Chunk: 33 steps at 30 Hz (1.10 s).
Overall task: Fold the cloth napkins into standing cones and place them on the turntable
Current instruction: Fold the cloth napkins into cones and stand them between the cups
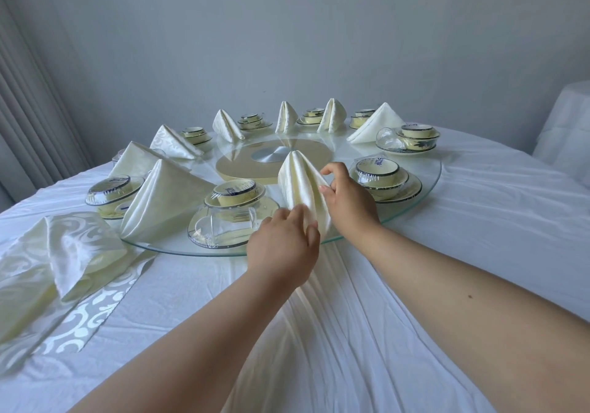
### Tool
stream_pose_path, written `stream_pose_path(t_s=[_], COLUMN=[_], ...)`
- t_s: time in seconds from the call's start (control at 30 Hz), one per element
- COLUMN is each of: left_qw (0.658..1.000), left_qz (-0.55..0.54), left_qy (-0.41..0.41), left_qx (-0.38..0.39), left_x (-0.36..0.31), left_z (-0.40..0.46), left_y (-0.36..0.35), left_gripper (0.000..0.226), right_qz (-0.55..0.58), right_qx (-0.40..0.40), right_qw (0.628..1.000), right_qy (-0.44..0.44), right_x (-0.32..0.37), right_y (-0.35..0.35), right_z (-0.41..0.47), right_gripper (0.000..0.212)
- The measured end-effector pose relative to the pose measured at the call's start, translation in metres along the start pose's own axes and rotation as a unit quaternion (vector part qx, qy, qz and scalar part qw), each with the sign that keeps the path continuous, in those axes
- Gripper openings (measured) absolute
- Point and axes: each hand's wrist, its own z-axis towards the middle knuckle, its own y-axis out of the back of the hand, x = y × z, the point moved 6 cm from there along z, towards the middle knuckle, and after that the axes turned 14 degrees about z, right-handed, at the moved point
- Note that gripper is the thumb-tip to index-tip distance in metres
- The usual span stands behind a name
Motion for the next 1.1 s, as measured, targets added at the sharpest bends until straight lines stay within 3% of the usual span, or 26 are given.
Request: stream_pose_path(t_s=[0.2,0.4,0.63,0.73,0.9,1.1], left_qw=[0.999,0.997,0.993,0.986,0.984,0.979], left_qz=[0.029,0.040,-0.081,-0.120,-0.125,-0.157], left_qy=[0.027,0.072,0.088,0.112,0.120,0.120], left_qx=[0.013,0.008,0.020,0.030,0.042,0.044], left_x=[-0.011,-0.007,-0.005,0.001,0.004,0.002], left_z=[0.004,0.003,0.005,0.008,0.013,0.011], left_y=[-0.003,-0.004,-0.009,-0.012,-0.016,-0.017], left_gripper=[0.045,0.065,0.084,0.095,0.090,0.084], right_qz=[-0.050,-0.122,-0.059,-0.056,-0.047,-0.063], right_qx=[-0.007,0.023,0.009,0.042,0.048,0.033], right_qw=[0.999,0.992,0.998,0.997,0.997,0.997], right_qy=[0.014,0.004,-0.008,-0.026,-0.034,0.004], right_x=[-0.012,-0.009,-0.006,-0.008,-0.013,-0.005], right_y=[0.011,0.004,0.006,0.003,0.003,0.005], right_z=[-0.006,-0.012,-0.018,-0.019,-0.021,-0.025], right_gripper=[0.023,0.054,0.071,0.065,0.064,0.080])
